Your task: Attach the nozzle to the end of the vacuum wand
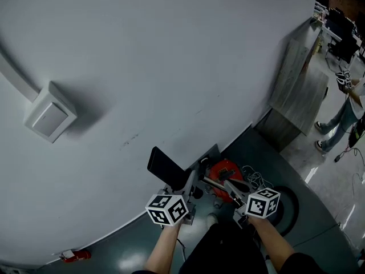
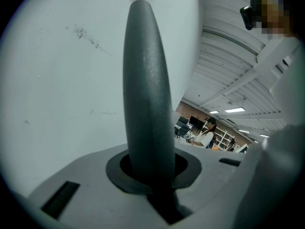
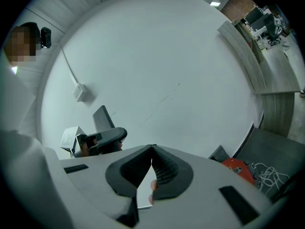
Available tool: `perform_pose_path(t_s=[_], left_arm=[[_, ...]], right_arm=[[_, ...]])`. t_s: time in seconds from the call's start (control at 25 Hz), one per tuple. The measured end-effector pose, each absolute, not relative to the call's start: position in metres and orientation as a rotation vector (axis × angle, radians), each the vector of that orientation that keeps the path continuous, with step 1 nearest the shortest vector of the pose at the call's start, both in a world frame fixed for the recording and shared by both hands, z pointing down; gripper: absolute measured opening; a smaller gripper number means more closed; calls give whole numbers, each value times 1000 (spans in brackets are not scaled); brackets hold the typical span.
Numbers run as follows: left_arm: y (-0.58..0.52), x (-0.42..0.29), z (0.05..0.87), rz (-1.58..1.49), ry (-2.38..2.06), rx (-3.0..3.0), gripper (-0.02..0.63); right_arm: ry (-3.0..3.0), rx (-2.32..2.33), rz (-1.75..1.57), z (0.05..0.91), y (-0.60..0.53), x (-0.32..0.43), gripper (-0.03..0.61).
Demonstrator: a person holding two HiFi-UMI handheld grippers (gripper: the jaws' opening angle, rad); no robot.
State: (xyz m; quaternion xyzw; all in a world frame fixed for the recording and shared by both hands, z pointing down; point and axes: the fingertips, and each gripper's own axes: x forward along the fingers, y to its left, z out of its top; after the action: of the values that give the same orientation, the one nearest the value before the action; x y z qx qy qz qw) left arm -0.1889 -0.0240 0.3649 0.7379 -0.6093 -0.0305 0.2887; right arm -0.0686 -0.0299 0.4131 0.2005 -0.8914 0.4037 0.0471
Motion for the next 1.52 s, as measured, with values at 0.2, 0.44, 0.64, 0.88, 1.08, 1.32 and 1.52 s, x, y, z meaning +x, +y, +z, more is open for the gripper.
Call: perform_pose_path(t_s=[0.2,0.44,0.64,0.88,1.08,1.32,1.52], left_arm=[[-41,-204,374,-127,-1658,1964,60],[-69,-217,378,-148,-1682,1981,60],[-70,-218,379,-147,-1699,1994,60],[-68,-225,379,-184,-1766,1990,60],[-67,-231,392,-209,-1783,1973,60],[-64,-236,406,-223,-1801,1974,60],[-68,-235,413,-245,-1799,1973,60]], right_arm=[[-2696,524,1080,442,-35,-81,18],[-2692,416,1046,467,-46,-93,20],[-2709,383,1020,475,-53,-97,20],[-2739,311,788,488,-50,-109,21],[-2731,203,528,509,-36,-124,38],[-2688,131,338,537,-28,-134,121],[-2659,98,263,554,-24,-142,160]])
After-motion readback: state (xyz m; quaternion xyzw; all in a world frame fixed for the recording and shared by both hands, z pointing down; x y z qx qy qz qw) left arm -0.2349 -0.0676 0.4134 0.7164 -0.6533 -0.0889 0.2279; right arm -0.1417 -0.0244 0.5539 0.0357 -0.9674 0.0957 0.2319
